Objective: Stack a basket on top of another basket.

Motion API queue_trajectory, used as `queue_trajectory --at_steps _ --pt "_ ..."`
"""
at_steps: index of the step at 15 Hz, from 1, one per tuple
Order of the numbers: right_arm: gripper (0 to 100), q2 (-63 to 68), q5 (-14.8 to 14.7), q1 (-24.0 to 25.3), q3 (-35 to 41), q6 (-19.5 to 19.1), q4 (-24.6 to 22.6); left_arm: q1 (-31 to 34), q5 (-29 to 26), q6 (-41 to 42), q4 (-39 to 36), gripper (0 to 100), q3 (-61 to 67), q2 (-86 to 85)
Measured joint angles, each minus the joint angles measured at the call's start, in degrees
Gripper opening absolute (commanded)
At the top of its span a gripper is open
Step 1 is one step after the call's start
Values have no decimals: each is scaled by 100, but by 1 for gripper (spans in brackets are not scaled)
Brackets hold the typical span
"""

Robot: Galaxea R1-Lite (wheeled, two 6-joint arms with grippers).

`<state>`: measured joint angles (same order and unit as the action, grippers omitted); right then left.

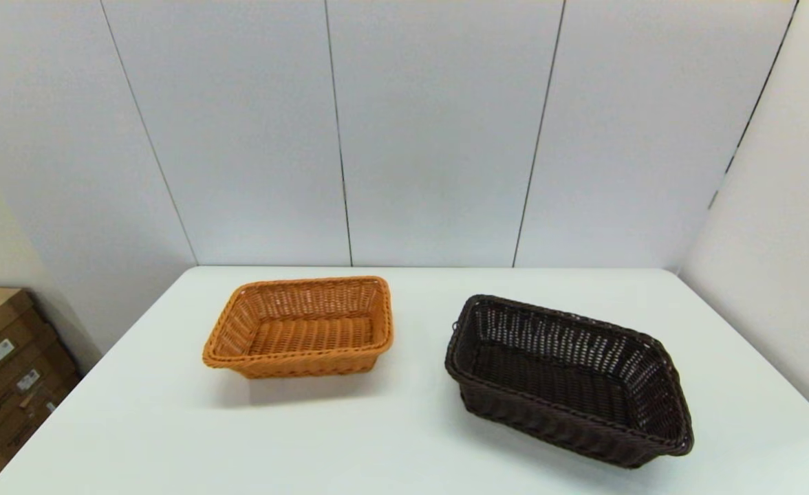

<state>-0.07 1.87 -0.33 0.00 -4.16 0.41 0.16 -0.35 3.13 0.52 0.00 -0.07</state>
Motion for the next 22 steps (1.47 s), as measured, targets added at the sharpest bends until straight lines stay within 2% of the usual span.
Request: queue_trajectory --at_steps 18,20,22 --pt "100 0 -5 -2 0 -2 2 0 -39 34 5 100 0 0" --pt "100 0 -7 -2 0 -2 2 -2 -105 55 171 100 -101 2" --pt "100 0 -5 -2 0 -2 2 -6 -168 28 663 100 -482 15"
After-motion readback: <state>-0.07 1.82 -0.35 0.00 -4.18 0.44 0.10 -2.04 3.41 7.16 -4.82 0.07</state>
